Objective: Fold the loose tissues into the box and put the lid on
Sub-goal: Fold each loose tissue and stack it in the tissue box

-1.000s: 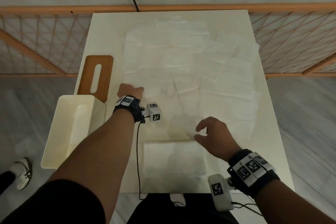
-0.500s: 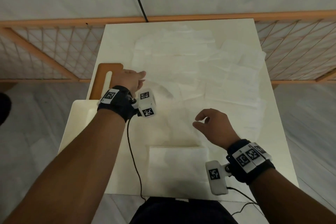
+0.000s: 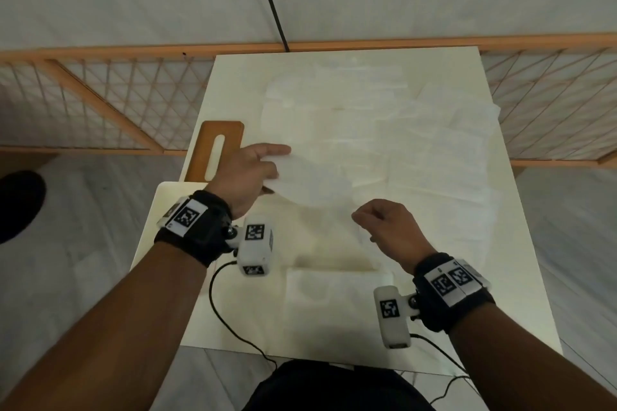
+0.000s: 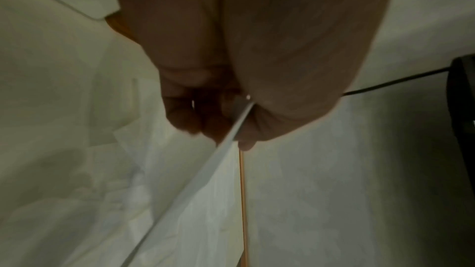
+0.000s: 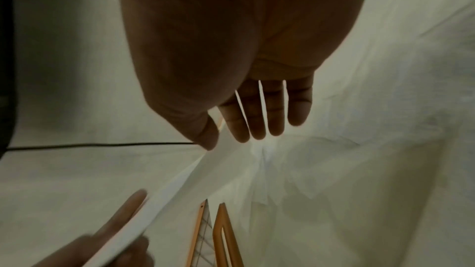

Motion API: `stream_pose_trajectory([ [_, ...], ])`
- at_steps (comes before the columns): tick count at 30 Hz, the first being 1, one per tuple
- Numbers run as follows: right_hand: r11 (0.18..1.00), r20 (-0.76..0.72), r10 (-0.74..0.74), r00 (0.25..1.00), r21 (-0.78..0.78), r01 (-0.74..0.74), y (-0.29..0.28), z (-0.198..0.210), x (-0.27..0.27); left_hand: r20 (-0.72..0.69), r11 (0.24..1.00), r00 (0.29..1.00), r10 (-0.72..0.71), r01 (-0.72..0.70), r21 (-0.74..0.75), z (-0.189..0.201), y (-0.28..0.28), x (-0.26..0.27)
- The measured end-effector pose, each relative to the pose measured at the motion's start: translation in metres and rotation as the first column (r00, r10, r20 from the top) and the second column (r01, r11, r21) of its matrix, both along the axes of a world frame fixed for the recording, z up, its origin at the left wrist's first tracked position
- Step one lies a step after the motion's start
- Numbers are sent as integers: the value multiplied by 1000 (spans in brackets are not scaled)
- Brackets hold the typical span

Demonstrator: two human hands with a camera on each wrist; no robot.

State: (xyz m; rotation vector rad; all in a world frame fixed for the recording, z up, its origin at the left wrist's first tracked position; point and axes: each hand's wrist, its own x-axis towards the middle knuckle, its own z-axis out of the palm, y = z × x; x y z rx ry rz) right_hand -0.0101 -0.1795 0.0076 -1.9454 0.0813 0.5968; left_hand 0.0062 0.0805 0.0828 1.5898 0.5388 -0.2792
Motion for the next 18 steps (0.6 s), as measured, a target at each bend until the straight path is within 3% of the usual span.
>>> stream_pose_trajectory([
  [3,982,-162,-78,984,158,104,-1,-6,-4,43,997,998,-35,38,-68,3,-1,-20],
  [6,893,-384,-160,909,336,299,5,-8,-6,131,989,991,-40,57,-133,16,-5,-35],
  [8,837,-483,-125,866,417,354,10,-4,-7,202,982,979,-37,73,-173,24,-7,-45],
  [11,774,-464,12,886,565,285,22,9,-11,260,970,965,-2,66,-235,30,-4,-58],
  [15,575,-411,73,909,762,298,25,29,-6,303,987,952,38,11,-157,26,6,-73],
  [18,615,-283,65,957,766,185,19,43,0,322,995,943,84,-64,-70,19,12,-82],
])
